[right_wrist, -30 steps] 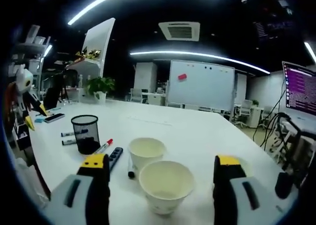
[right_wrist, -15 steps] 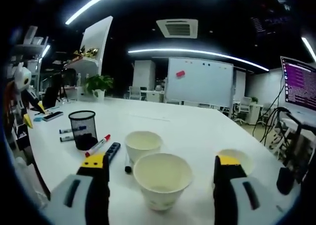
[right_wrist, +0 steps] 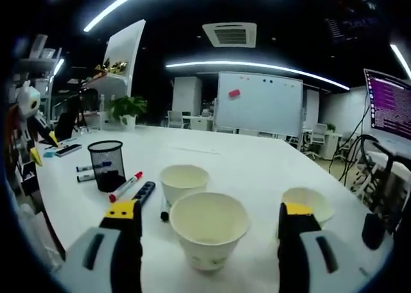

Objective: Place the scattered laser pointers and whiteboard markers into the pen holder and stack the scattered paper cups together

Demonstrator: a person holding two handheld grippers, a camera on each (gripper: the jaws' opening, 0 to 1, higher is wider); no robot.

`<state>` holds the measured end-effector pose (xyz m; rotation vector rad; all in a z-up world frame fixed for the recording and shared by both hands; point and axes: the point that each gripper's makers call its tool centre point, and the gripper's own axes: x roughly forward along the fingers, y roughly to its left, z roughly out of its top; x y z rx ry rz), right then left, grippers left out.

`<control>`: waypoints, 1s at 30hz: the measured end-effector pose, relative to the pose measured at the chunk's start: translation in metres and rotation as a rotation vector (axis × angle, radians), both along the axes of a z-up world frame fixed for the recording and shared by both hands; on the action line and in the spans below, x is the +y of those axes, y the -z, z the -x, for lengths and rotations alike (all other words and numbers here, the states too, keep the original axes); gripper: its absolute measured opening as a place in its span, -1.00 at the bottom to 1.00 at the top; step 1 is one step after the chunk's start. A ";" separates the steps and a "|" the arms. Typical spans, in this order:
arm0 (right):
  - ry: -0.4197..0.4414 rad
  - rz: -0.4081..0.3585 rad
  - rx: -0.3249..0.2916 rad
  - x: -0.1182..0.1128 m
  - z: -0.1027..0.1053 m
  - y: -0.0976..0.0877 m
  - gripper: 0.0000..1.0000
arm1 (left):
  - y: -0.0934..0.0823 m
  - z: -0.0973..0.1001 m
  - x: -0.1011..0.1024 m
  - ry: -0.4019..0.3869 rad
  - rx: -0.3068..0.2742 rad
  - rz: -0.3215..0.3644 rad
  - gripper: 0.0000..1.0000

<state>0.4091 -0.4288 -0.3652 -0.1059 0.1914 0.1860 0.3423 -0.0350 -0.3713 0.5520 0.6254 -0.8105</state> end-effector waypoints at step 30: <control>-0.013 0.038 0.008 0.002 -0.007 0.016 0.56 | 0.003 -0.003 0.013 -0.018 0.004 0.012 0.11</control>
